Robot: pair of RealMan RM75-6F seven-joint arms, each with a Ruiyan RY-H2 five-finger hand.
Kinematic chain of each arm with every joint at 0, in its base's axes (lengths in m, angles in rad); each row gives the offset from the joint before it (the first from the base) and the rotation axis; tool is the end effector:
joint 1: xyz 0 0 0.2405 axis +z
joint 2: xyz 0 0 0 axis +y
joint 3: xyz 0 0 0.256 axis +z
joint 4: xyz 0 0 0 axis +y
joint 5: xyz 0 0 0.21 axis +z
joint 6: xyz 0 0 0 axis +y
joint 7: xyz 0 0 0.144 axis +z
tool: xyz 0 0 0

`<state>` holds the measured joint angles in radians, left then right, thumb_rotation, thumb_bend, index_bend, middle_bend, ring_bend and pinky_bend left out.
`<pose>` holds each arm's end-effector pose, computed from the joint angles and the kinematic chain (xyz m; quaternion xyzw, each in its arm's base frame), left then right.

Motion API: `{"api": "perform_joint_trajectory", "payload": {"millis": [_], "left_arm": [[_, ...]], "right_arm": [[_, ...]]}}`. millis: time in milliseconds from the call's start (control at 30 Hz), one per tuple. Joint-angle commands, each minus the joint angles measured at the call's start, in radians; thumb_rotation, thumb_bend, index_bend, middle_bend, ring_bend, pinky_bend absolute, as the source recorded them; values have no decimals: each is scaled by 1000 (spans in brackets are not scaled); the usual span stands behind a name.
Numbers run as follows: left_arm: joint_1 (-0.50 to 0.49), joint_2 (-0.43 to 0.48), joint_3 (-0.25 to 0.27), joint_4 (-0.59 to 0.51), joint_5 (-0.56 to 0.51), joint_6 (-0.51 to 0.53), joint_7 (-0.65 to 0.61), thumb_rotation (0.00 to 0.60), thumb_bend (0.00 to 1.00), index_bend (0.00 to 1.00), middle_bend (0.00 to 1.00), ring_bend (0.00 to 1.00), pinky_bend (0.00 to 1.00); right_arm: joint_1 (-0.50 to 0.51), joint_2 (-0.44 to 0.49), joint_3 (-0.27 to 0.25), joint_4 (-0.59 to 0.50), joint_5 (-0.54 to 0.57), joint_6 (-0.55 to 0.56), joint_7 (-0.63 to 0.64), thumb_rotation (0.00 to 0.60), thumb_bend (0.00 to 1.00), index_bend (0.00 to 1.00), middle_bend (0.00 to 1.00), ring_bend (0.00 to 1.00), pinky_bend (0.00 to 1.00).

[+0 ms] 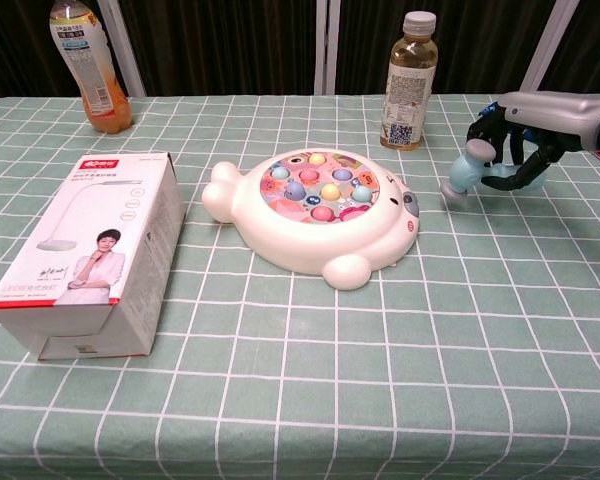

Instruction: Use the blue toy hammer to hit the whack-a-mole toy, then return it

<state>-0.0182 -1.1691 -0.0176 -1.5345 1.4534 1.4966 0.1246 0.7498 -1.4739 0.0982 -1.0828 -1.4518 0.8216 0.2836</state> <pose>-0.3407 0.1527 0.1502 -0.5984 -0.3777 -0.3076 0.6361 -0.2290 -0.3913 0.0268 0.7502 -0.4003 0.3487 0.3941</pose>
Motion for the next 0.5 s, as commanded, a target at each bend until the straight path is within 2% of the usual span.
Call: {"api": "perform_joint_trajectory", "payload": {"millis": [33,167,300,500], "left_arm": [[2,3,0,-2,1,3,1,600,0,167,71,0,0],[1,9,0,-7,4,3,6,600,0,167,71,0,0],[-3,11,-2,-14,11,6,10,600,0,167,71,0,0],[-5,11,-4,-16,11,5,8,600,0,166,71,0,0]], "right_arm": [[0,61,-5,-74,-26,20,25,600,513,697,595,451,552],[23,156,-1,-212,-54,14,22,600,536,705,601,460,567],[83,221,25,-340,-39,-58,-67,600,541,706,602,461,571],[179,183,76,-391,60,-170,-221,600,542,713,605,466,574]]}}
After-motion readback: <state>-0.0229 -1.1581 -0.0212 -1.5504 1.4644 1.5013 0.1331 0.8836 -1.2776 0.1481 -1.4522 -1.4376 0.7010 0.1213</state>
